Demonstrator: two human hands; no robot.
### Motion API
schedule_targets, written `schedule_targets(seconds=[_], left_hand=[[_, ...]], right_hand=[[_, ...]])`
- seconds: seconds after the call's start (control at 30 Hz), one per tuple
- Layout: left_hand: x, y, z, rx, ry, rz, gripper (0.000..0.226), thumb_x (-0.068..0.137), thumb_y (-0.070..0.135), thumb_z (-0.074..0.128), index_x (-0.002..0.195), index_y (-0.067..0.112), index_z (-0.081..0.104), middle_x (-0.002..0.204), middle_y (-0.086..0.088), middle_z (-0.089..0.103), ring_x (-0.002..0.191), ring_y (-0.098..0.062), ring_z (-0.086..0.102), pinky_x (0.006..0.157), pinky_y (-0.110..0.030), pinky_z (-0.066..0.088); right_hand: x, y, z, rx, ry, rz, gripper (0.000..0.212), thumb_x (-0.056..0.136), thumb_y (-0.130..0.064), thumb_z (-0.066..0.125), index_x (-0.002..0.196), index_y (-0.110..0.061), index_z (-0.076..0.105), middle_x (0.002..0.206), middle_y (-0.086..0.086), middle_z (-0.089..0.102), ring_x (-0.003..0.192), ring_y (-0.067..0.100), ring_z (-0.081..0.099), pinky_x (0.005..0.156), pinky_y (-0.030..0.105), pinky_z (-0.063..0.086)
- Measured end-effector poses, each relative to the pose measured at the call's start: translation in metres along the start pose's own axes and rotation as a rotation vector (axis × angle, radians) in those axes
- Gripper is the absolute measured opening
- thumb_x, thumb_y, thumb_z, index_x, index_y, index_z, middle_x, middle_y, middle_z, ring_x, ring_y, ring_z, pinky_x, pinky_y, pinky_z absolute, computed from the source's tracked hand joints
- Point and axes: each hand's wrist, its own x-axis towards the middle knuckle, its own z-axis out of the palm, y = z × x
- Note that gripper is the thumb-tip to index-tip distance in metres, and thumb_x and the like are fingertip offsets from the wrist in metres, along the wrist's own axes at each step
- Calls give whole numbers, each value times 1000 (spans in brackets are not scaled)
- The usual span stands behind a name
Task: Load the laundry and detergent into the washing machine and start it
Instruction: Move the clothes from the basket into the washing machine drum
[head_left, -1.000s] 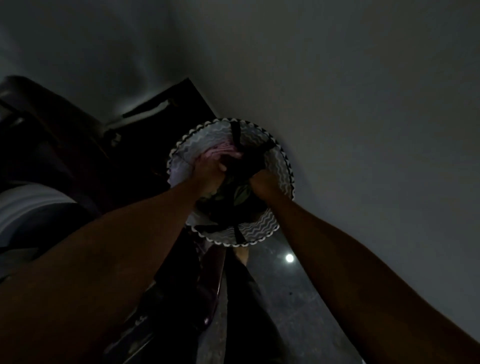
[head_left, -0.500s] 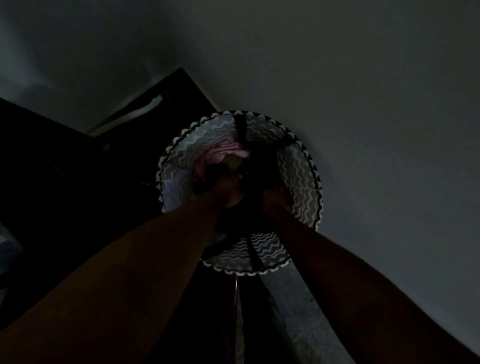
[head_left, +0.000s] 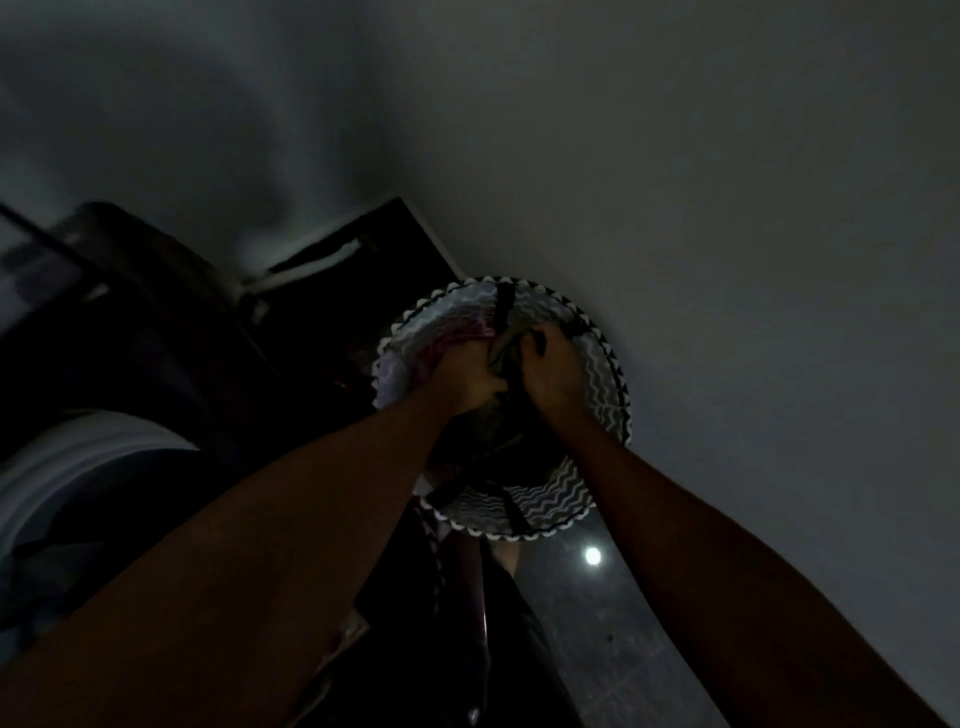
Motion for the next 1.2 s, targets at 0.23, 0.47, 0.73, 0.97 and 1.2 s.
schedule_targets(seconds=[0.23, 0.47, 0.73, 0.97, 1.2], left_hand=[[-99, 63, -88, -243, 129, 70, 22, 85, 18, 71, 105, 11, 73, 106, -5, 72, 95, -16, 65, 82, -21, 51], [-178, 74, -136, -400, 282, 117, 20, 83, 16, 74, 102, 12, 74, 100, -4, 73, 91, -13, 67, 82, -25, 54], [-270, 64, -185, -728, 518, 112, 12, 90, 12, 63, 100, 10, 70, 97, -9, 71, 89, -19, 66, 80, -29, 53], [-352, 14, -216, -817, 653, 40, 16, 94, 20, 60, 105, 13, 70, 101, -4, 71, 91, -15, 67, 81, -24, 53], [-405, -46, -218, -861, 903, -31, 12, 91, 15, 59, 101, 14, 66, 90, 1, 67, 88, -16, 63, 83, -33, 51]], right_hand=[[-45, -41, -34, 67, -104, -118, 18, 93, -20, 52, 107, -12, 58, 100, 4, 63, 90, 21, 58, 77, 31, 47], [-93, -108, -42, 114, -103, -303, 37, 91, -8, 51, 60, -23, 38, 58, -5, 38, 53, 7, 33, 51, 26, 26], [-157, -192, 2, 477, -242, -266, 49, 93, -1, 46, 53, -25, 33, 44, -17, 32, 44, 3, 28, 50, 25, 20], [-217, -237, 52, 440, -391, -323, 41, 90, -15, 52, 51, -24, 42, 55, -3, 40, 57, 12, 37, 57, 28, 28], [-276, -252, 104, 321, -561, -398, 25, 82, -27, 55, 59, -17, 50, 63, 4, 47, 62, 14, 45, 60, 30, 35]])
